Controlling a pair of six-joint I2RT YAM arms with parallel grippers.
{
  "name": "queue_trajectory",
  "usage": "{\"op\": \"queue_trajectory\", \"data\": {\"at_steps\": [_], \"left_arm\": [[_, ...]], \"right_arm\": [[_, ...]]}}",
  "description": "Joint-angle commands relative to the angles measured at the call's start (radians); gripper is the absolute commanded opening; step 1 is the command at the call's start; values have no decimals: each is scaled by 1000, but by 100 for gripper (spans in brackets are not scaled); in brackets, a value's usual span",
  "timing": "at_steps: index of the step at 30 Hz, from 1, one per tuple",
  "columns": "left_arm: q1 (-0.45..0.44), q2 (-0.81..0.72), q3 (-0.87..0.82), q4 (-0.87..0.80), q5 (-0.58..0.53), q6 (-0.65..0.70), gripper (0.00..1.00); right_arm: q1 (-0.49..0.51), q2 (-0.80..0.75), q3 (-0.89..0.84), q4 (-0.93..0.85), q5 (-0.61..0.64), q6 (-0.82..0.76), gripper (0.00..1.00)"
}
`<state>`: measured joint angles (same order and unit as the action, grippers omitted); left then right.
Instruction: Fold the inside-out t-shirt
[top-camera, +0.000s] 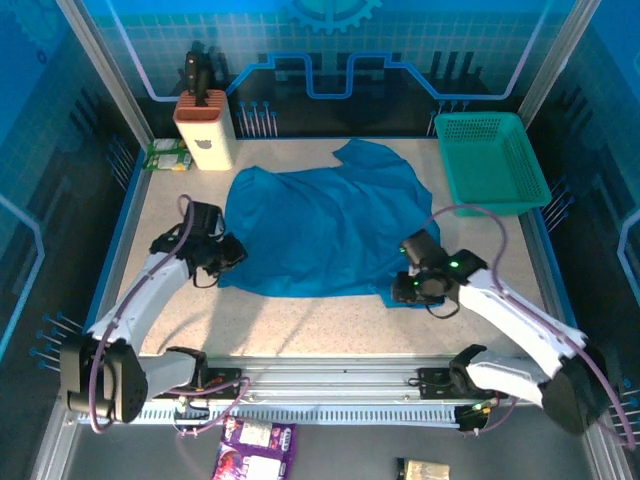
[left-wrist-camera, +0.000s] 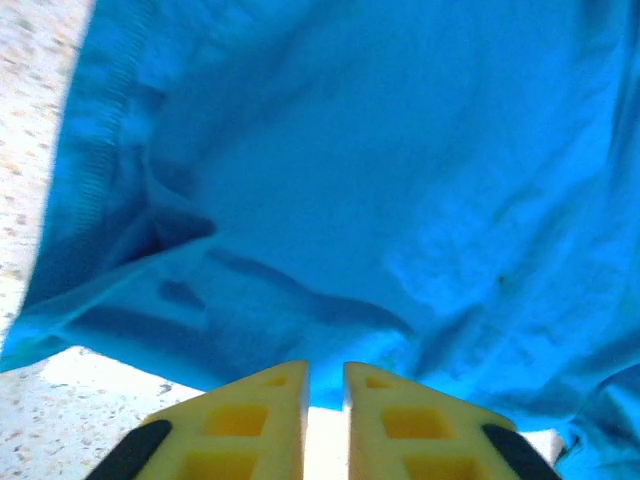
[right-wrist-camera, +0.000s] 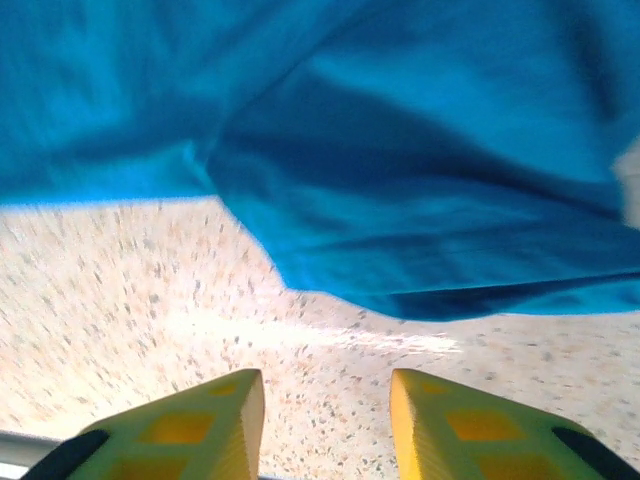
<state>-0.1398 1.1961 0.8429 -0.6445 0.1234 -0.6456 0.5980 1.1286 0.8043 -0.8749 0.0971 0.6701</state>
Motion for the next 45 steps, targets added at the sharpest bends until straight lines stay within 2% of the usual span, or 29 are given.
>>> {"op": "queue_trajectory", "data": {"at_steps": [1,8,16,18,21,23,25,28,32,38,39,41,43,45], "left_arm": [[-29,53,9,-2,-38,13,14],[-29,56,-23,5,-68,26,13],[0,-5,-57,-16,-108,19,17],[38,-32,-69,-15,-92,18,20],[110,-62,-88,-23,-65,26,30],[165,-78,-102,-33,-39,39,32],[216,-87,-120,-31,-11,52,34],[258,-82,-139,-25,18,63,34],[266,-79,-144,-13,30,56,34],[263,-44,-117,-27,43,87,33],[261,-37,-112,-31,48,96,32],[250,-21,-107,-38,49,108,32],[229,-6,-102,-40,49,114,31],[197,13,-97,-43,34,118,31]], "right_arm": [[93,103,33,26,40,-56,41],[173,319,69,60,130,-69,46],[180,471,69,104,198,-80,44],[180,490,70,104,223,-72,38],[181,489,103,14,288,-8,14],[192,447,133,-78,299,11,3],[199,378,154,-149,295,22,0],[199,274,178,-239,256,35,0],[199,187,196,-346,149,52,0],[221,171,31,-245,-216,66,0],[226,188,-10,-200,-288,64,2],[232,210,-39,-152,-363,59,26],[225,195,-12,-142,-363,57,41],[176,155,30,-136,-359,48,47]]}}
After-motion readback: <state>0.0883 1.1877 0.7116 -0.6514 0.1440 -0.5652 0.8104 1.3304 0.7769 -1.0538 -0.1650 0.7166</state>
